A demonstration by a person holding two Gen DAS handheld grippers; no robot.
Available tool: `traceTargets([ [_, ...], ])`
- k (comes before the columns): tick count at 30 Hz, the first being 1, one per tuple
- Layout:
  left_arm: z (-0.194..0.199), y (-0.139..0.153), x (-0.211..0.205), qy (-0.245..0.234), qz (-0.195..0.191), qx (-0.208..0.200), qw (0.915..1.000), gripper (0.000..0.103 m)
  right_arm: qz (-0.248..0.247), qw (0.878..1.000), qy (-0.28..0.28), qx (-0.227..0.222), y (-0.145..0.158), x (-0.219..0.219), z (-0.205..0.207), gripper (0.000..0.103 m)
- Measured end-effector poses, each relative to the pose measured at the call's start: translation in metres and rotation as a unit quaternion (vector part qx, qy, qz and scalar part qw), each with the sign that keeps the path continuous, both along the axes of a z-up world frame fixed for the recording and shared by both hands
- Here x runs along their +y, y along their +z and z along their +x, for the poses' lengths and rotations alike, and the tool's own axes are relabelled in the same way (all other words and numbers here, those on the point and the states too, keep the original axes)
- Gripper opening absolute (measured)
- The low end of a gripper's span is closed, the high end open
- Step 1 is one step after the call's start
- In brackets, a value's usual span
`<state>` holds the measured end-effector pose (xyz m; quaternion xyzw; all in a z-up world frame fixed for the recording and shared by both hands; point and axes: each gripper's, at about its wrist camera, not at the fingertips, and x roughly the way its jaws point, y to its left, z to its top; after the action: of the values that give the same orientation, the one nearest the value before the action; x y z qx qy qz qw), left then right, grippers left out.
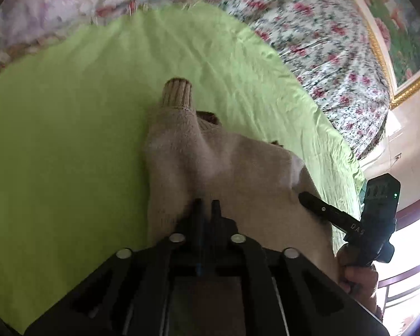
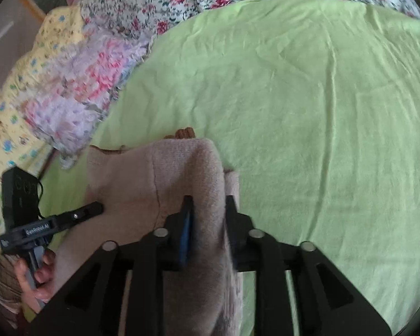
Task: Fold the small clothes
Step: 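Lower the folded sweater onto the sheet and open both grippers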
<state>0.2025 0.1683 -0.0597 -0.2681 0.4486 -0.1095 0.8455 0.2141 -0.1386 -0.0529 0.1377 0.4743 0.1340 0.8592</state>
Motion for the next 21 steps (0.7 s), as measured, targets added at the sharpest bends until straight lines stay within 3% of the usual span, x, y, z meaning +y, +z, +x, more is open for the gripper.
traceTargets([
  [5,-0.056,0.038,-0.007,0.003,0.027,-0.045,0.9986,0.038,0.046,0.999,-0.008,-0.020,0.028,-0.014,-0.052,0.028],
  [10,-0.124,0.041,-0.012,-0.005,0.023,-0.052,0.9984,0.054,0.070,0.997,0.003,-0.044,0.041,-0.021,-0.118,0.032],
  [14,-0.164,0.021,-0.016,-0.005,0.009,-0.028,0.9996,0.054,0.072,0.996,0.005,-0.046,0.034,-0.023,-0.162,0.032],
  [21,-0.189,-0.003,-0.023,-0.008,-0.003,-0.001,1.0000,0.054,0.069,0.997,0.012,-0.041,0.025,-0.019,-0.192,0.032],
])
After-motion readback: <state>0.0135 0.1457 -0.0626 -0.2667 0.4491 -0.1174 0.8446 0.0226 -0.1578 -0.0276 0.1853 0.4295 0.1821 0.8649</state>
